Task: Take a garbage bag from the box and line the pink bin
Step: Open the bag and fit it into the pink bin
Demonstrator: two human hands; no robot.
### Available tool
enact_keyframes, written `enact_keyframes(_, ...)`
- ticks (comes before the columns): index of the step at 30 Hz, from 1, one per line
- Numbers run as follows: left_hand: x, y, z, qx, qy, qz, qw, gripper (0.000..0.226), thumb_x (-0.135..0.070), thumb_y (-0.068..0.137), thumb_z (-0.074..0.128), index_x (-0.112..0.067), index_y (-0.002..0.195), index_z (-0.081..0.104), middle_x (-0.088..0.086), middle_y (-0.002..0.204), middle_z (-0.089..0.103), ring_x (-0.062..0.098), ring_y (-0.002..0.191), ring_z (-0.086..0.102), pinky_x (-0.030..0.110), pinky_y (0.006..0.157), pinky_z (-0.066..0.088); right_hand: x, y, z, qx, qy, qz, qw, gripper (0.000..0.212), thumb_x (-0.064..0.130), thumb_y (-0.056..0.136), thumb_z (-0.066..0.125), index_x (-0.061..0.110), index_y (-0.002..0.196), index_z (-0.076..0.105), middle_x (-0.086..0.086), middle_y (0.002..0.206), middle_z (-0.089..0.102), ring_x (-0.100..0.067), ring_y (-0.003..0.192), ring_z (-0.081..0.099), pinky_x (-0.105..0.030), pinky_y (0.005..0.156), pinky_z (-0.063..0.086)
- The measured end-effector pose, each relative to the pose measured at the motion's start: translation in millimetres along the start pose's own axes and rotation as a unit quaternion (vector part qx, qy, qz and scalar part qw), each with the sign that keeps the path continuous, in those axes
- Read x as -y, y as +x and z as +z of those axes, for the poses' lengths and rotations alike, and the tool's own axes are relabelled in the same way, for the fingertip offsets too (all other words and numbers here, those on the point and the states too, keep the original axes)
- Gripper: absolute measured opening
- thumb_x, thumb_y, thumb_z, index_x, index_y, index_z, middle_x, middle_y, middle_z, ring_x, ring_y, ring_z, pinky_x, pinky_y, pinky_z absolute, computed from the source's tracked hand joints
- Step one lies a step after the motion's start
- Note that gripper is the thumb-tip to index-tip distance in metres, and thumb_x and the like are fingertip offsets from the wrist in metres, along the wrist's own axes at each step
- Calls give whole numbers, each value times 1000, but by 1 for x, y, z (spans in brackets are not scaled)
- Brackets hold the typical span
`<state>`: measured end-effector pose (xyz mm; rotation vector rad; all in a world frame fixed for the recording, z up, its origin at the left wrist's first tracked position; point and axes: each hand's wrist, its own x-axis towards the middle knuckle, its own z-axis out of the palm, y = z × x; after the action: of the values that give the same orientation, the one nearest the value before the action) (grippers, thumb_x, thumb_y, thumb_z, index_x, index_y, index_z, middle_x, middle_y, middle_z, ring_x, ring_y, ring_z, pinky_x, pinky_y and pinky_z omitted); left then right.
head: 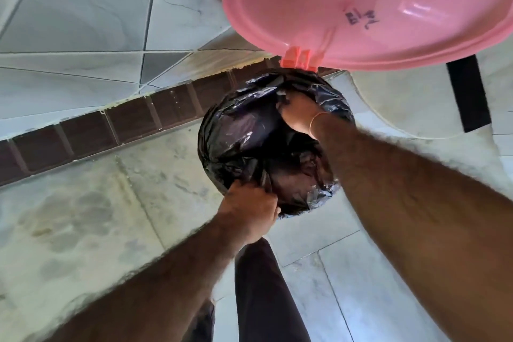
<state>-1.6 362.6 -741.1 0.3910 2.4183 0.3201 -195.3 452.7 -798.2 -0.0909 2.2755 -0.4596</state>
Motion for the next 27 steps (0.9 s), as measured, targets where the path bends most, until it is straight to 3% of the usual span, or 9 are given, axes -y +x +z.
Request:
enact_keyframes(3, 5, 0, 1, 2, -16, 6, 1000, 32, -40, 96, 40, -17, 93, 63, 6, 93, 69, 29, 95, 62, 39, 86, 41, -7, 7, 4, 35, -31, -2, 999, 40, 21, 99, 43, 8, 137, 48, -18, 141, 50, -34, 129, 46, -30, 106, 34)
enact_keyframes(7, 8, 2, -10, -11, -66, 1, 998, 23, -33, 95, 44, -17, 96, 61, 5, 92, 68, 28, 89, 64, 37, 79, 46, 0, -6, 2, 0, 9, 10, 1000, 33, 18, 100, 39, 4, 124, 57, -21, 131, 58, -37, 121, 52, -32, 98, 38)
enact_keyframes(11, 15, 14, -32, -168, -139, -56, 974, 12, -21, 88, 50, -14, 91, 60, 6, 84, 64, 30, 77, 64, 37, 63, 49, -4, -46, 7, -132, 64, -7, 989, 25, 18, 90, 45, 10, 100, 67, -15, 105, 70, -34, 99, 63, -36, 87, 51)
enact_keyframes(14, 22, 34, -42, -202, -159, -66, 964, 17, -11, 86, 52, -11, 100, 62, 9, 93, 65, 31, 86, 64, 43, 75, 54, -16, -99, 28, -257, -91, -119, 955, 15, 20, 84, 46, 12, 84, 59, -11, 85, 62, -30, 80, 57, -38, 71, 45)
enact_keyframes(15, 23, 44, -41, -171, -135, -59, 974, 21, -9, 86, 51, -12, 104, 61, 8, 100, 64, 30, 93, 63, 42, 82, 52, -20, -108, 38, -241, -150, -151, 947, 12, 20, 81, 49, 13, 86, 58, -11, 86, 61, -31, 81, 57, -39, 71, 44)
enact_keyframes(17, 28, 61, -30, -81, -68, -61, 993, 32, -10, 88, 50, -12, 119, 56, 7, 117, 58, 28, 109, 57, 37, 95, 47, -27, -106, 58, -132, -228, -132, 956, 37, 24, 79, 53, 13, 114, 56, -12, 107, 61, -35, 100, 57, -41, 83, 46)
enact_keyframes(19, 38, 73, -18, -17, -45, -78, 996, 48, -7, 87, 49, -10, 135, 46, 9, 130, 53, 29, 119, 53, 38, 103, 43, -35, -89, 66, -30, -269, -73, 960, 65, 33, 82, 54, 19, 142, 34, -14, 134, 49, -37, 125, 43, -46, 100, 37)
enact_keyframes(22, 51, 87, -14, 12, -33, -112, 993, 56, -2, 87, 48, -11, 142, 40, 13, 134, 55, 31, 119, 56, 37, 102, 42, -49, -54, 61, 17, -336, -39, 941, 70, 47, 82, 60, 27, 143, 32, -12, 140, 48, -37, 130, 40, -47, 105, 32)
enact_keyframes(27, 58, 97, -9, 28, 37, -106, 993, 44, -5, 90, 47, -4, 134, 51, 15, 135, 55, 30, 123, 54, 35, 105, 40, -65, -35, 53, 6, -385, -48, 922, 69, 43, 80, 65, 19, 140, 41, -13, 135, 55, -35, 126, 49, -40, 106, 37)
